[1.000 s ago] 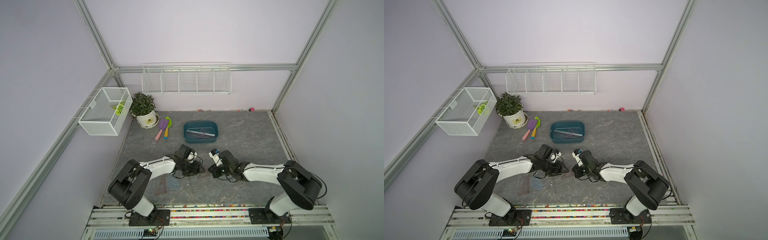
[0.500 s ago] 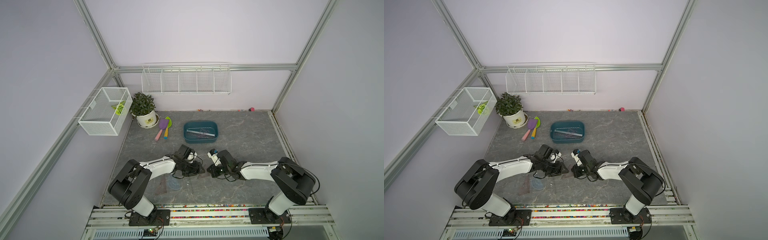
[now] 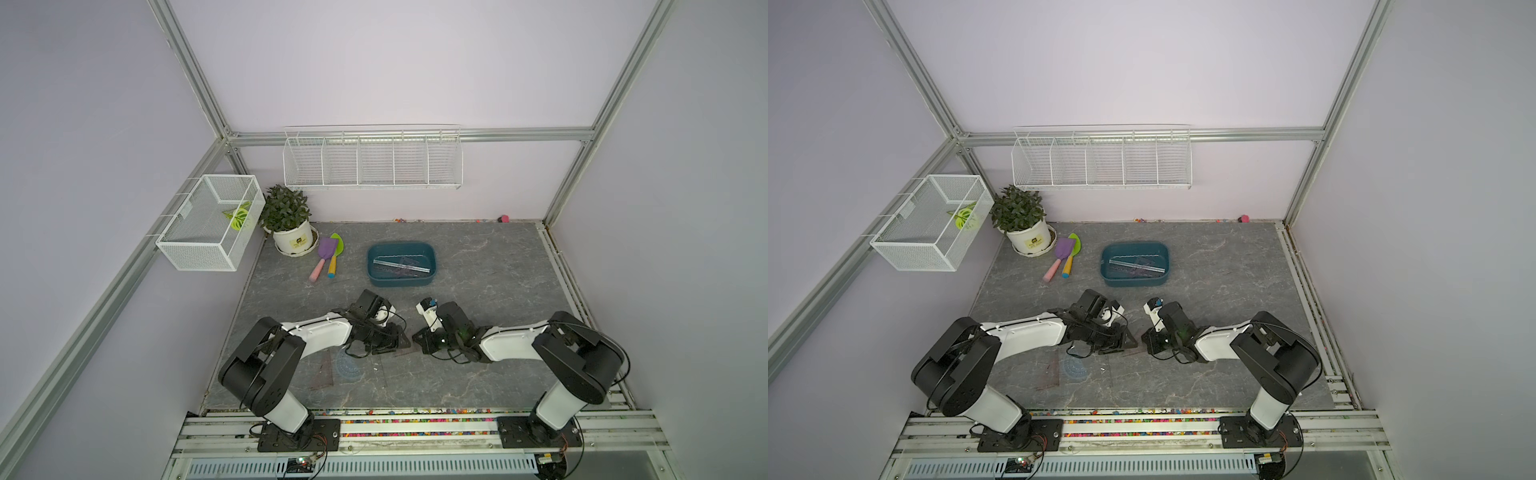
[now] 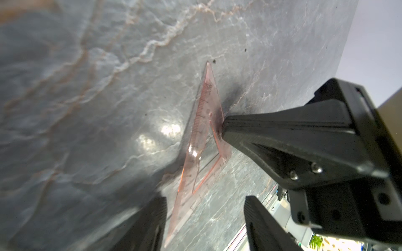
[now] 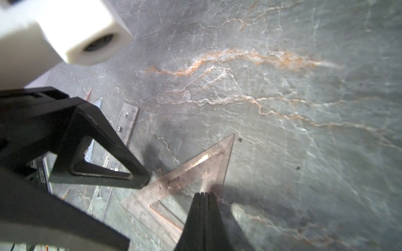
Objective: Put the scattered rulers into the storage box
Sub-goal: Pick up the ruler from the center of the board.
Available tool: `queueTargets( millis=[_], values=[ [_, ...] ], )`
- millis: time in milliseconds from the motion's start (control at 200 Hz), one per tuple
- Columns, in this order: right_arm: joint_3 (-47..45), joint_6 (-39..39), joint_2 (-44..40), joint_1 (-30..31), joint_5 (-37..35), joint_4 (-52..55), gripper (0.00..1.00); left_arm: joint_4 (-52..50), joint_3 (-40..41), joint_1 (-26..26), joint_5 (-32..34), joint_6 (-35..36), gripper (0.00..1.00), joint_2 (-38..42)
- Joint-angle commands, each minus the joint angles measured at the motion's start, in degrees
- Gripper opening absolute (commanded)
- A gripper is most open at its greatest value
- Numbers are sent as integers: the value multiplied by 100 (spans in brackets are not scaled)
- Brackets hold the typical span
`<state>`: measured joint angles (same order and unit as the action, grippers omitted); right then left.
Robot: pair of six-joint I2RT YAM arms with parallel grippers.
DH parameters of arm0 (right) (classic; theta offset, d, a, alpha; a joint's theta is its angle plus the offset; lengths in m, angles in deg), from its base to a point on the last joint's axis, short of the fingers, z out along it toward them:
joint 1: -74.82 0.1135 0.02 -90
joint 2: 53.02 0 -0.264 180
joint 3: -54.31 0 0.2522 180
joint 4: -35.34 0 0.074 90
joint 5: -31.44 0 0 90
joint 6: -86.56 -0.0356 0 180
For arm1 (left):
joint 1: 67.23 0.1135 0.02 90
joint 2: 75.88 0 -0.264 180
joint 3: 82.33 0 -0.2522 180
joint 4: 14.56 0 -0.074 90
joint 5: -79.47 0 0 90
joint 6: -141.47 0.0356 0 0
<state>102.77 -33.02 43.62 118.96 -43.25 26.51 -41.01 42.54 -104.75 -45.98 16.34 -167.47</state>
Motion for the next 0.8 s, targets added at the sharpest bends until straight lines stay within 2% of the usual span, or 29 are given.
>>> queueTargets(
  millis=[0,335,640,795],
  values=[
    [-251,-107,274,-36,-27,378,0,-50,310,-28,16,-34,59,-396],
    [-392,-231,361,-37,68,141,0,165,436,-36,221,-30,52,-847],
    [-508,-277,227,-67,121,77,0,435,427,-79,433,-100,19,-1291],
    [-519,-261,2,-178,211,182,0,330,436,-115,464,-134,12,-1054]
  ],
)
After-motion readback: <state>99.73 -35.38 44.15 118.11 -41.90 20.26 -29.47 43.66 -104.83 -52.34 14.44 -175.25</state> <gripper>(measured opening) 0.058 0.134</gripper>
